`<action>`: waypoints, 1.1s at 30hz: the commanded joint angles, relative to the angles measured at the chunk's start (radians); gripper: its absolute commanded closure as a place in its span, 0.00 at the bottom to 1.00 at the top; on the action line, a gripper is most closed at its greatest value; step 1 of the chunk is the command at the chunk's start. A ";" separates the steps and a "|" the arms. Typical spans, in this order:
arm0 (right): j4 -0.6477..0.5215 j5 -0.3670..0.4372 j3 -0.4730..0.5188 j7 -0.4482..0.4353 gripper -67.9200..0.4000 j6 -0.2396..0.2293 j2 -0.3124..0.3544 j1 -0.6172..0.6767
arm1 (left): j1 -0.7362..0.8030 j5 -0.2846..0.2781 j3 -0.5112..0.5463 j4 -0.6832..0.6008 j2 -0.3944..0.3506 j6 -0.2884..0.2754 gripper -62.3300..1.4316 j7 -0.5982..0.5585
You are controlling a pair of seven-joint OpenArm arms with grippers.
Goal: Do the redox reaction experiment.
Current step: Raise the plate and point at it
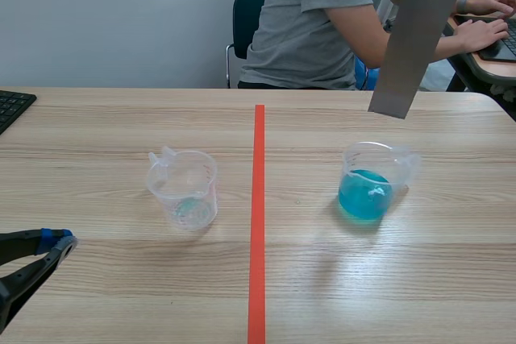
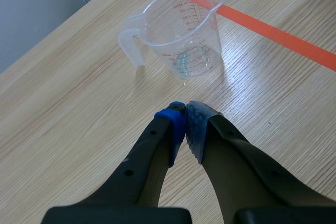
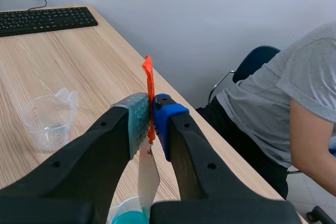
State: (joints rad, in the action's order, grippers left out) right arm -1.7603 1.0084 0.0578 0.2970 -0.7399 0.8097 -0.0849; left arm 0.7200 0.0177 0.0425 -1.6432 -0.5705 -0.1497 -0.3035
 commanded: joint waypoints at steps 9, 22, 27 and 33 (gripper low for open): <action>-0.007 0.017 0.022 -0.010 0.99 -0.006 0.018 -0.015 | -0.006 -0.006 -0.001 -0.008 -0.011 0.006 0.95 -0.047; -0.007 0.017 0.022 -0.006 0.99 -0.006 0.015 -0.014 | -0.076 -0.035 -0.013 -0.008 -0.119 -0.008 0.95 -0.119; -0.007 0.017 0.022 -0.006 0.99 -0.006 0.015 -0.014 | -0.142 -0.087 -0.043 -0.008 -0.166 -0.042 0.95 -0.119; -0.007 0.017 0.022 -0.006 0.99 -0.006 0.015 -0.014 | -0.262 -0.089 -0.115 -0.008 -0.179 -0.068 0.95 -0.106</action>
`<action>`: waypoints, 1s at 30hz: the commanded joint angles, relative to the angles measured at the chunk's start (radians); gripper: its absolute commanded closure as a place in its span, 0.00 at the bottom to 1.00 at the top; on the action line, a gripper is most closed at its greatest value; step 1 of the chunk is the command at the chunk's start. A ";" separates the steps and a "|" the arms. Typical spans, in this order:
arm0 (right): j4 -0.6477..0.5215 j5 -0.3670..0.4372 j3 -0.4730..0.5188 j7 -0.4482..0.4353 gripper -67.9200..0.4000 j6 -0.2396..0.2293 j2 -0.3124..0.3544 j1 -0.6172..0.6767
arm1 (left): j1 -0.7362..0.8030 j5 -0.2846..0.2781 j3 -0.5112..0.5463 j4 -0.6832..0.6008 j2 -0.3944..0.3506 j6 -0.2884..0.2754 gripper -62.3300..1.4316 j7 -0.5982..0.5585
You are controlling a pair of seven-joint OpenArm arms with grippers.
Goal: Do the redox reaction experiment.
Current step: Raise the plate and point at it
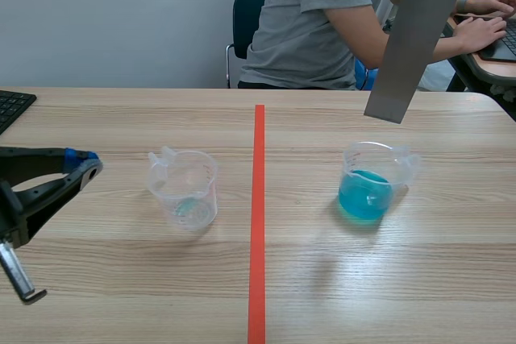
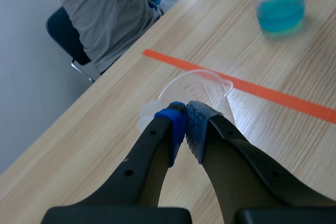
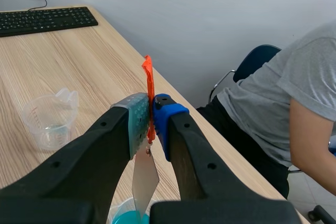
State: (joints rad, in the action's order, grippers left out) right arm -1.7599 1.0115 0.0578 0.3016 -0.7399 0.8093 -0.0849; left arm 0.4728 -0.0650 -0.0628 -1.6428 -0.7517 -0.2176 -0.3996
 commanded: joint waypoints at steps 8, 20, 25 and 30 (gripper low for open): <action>-0.008 0.014 0.022 -0.011 0.99 -0.006 0.016 -0.014 | -0.133 0.001 -0.109 -0.008 0.003 0.001 0.95 0.017; -0.008 0.014 0.022 -0.008 0.99 -0.006 0.016 -0.014 | -0.323 -0.006 -0.285 -0.008 0.034 0.009 0.95 0.124; -0.008 0.014 0.022 -0.008 0.99 -0.006 0.016 -0.014 | -0.383 -0.006 -0.343 -0.006 0.077 0.013 0.95 0.182; -0.008 0.014 0.022 -0.008 0.99 -0.006 0.016 -0.014 | -0.442 -0.006 -0.399 0.027 0.134 0.014 0.95 0.223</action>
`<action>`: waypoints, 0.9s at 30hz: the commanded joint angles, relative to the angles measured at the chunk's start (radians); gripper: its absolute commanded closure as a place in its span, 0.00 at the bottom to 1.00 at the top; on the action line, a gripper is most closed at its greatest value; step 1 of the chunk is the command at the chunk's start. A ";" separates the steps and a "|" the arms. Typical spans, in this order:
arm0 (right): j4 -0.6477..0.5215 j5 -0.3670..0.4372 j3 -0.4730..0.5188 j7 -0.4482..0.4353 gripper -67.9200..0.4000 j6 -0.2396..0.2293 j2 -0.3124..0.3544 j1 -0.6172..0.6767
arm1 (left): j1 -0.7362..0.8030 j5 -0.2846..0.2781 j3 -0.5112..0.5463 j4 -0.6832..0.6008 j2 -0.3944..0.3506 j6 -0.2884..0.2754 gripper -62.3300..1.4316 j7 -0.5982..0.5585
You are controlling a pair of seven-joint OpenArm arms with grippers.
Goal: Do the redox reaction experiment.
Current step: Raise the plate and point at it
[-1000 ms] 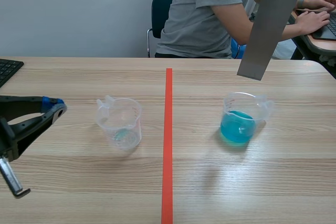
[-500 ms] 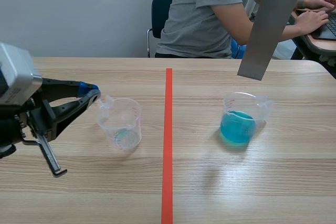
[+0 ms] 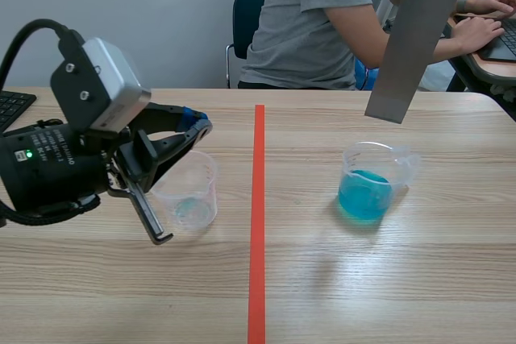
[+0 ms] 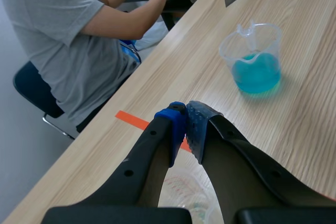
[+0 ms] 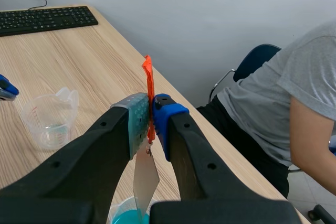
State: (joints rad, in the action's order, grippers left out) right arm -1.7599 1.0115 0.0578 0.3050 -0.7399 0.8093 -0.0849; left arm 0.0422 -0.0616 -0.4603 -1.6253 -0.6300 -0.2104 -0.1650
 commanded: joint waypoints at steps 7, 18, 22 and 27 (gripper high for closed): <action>-0.008 0.014 0.022 -0.011 0.99 -0.006 0.016 -0.014 | -0.103 -0.005 -0.077 0.124 0.108 0.014 0.95 0.005; -0.008 0.014 0.022 -0.011 0.99 -0.006 0.016 -0.014 | -0.240 -0.004 -0.148 0.315 0.260 0.014 0.95 0.010; -0.008 0.014 0.022 -0.011 0.99 -0.006 0.016 -0.014 | -0.268 -0.001 -0.148 0.358 0.300 0.014 0.95 0.011; -0.008 0.014 0.022 -0.011 0.99 -0.006 0.016 -0.014 | -0.300 0.006 -0.148 0.415 0.344 0.014 0.95 0.003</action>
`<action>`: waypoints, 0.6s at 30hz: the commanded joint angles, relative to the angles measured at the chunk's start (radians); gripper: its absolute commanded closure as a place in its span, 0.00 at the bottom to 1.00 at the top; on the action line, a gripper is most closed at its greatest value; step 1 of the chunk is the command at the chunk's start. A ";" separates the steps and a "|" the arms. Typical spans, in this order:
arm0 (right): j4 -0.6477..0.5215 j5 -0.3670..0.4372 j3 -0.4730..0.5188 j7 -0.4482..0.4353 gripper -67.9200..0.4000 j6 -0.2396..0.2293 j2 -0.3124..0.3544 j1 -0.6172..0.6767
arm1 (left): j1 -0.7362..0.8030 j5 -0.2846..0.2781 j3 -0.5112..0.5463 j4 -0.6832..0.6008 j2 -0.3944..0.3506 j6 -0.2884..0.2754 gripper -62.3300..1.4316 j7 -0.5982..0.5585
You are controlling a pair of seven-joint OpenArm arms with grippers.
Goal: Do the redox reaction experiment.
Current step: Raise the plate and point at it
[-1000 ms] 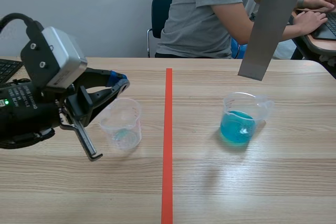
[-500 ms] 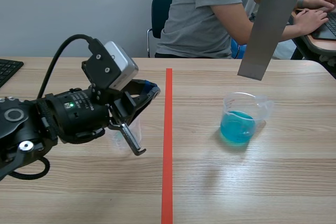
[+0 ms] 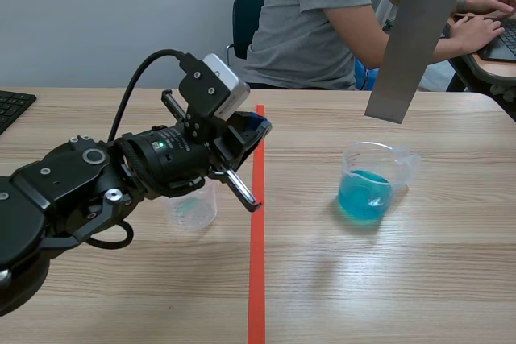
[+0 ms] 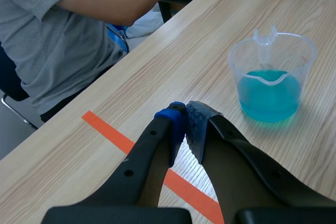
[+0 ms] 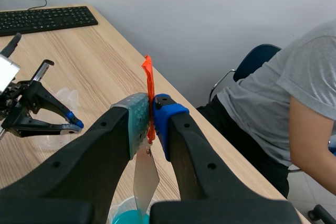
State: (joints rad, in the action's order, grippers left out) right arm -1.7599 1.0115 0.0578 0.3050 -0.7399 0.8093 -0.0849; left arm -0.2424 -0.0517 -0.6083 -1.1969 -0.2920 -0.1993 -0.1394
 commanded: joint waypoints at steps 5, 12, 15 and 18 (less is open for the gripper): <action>-0.008 0.014 0.022 -0.011 0.99 -0.006 0.016 -0.014 | -0.047 0.056 0.000 0.040 0.054 0.003 0.95 -0.032; -0.008 0.014 0.022 -0.011 0.99 -0.006 0.016 -0.014 | -0.083 0.086 -0.002 0.096 0.128 0.018 0.95 -0.050; -0.008 0.014 0.022 -0.011 0.99 -0.006 0.016 -0.014 | -0.097 0.085 -0.017 0.104 0.148 0.033 0.95 -0.049; -0.008 0.014 0.022 -0.011 0.99 -0.006 0.016 -0.014 | -0.110 0.078 -0.034 0.104 0.164 0.055 0.95 -0.043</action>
State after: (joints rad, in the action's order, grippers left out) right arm -1.7599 1.0115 0.0578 0.3050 -0.7399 0.8093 -0.0849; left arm -0.3367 0.0402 -0.6373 -1.0744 -0.1375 -0.1539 -0.1699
